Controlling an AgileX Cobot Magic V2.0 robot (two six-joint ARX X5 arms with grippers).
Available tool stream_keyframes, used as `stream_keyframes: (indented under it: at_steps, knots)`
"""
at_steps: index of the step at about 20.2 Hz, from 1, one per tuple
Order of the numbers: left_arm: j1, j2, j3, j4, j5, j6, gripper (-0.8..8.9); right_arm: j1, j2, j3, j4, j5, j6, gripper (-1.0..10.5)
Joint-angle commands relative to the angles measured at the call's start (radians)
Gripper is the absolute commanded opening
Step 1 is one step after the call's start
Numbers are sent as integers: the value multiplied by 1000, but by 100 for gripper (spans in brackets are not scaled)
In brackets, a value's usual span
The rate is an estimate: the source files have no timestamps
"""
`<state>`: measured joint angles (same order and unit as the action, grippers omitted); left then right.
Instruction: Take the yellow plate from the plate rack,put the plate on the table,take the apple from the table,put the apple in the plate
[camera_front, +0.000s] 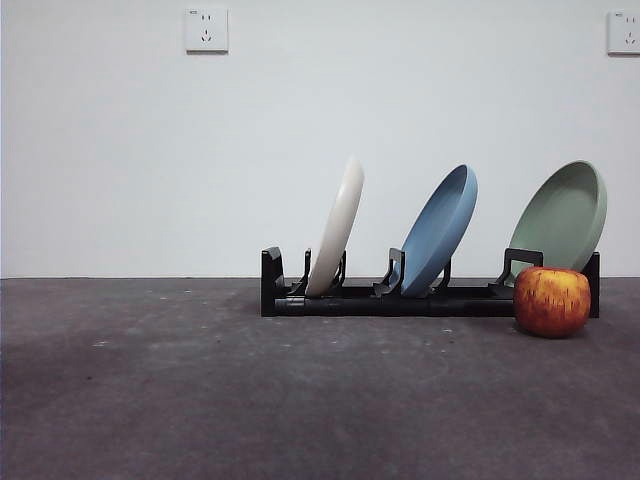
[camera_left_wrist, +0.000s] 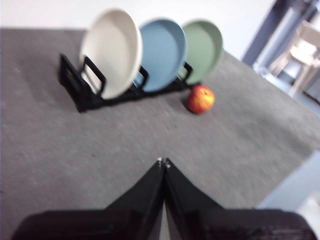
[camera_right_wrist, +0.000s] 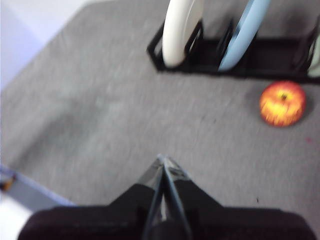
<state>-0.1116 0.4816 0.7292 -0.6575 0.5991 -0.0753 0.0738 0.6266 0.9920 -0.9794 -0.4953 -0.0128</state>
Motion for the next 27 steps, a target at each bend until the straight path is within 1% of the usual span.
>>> stream_keyframes:
  at_steps: [1, 4, 6, 8, 10, 11, 12, 13, 14, 16, 20, 24, 27]
  knots:
    - [0, 35, 37, -60, 24, 81, -6, 10, 27, 49, -101, -3, -100, -11]
    - [0, 66, 73, -127, 34, 115, -6, 16, 48, 73, -173, -1, -138, -11]
    - [0, 77, 91, -154, 32, 129, -6, 16, 55, 73, -190, 3, -142, -11]
    - [0, 78, 97, -149, 31, 129, -3, 16, 58, 73, -190, 3, -142, 3]
    - [0, 78, 97, -152, 28, 127, 25, 16, 61, 73, -188, 4, -142, 23]
    - [0, 78, 97, -151, 24, 119, 142, 16, 61, 73, -186, 6, -141, 145]
    - [0, 78, 97, -151, 17, 106, 290, 16, 61, 73, -181, 8, -135, 305]
    - [0, 78, 97, -151, 2, 89, 474, 16, 61, 73, -175, 17, -124, 511]
    - [0, 79, 97, -151, 2, 78, 558, 16, 61, 73, -172, 44, -106, 616]
    - [0, 79, 97, -142, 2, 58, 563, 16, 64, 73, -173, 83, -95, 636]
    - [0, 118, 112, -106, 4, 46, 562, 16, 73, 73, -173, 82, -89, 635]
    - [-9, 233, 177, -94, 4, 53, 562, 16, 89, 73, -171, 82, -89, 635]
    - [-70, 361, 253, -6, -10, 52, 562, 16, 101, 73, -170, 82, -89, 635]
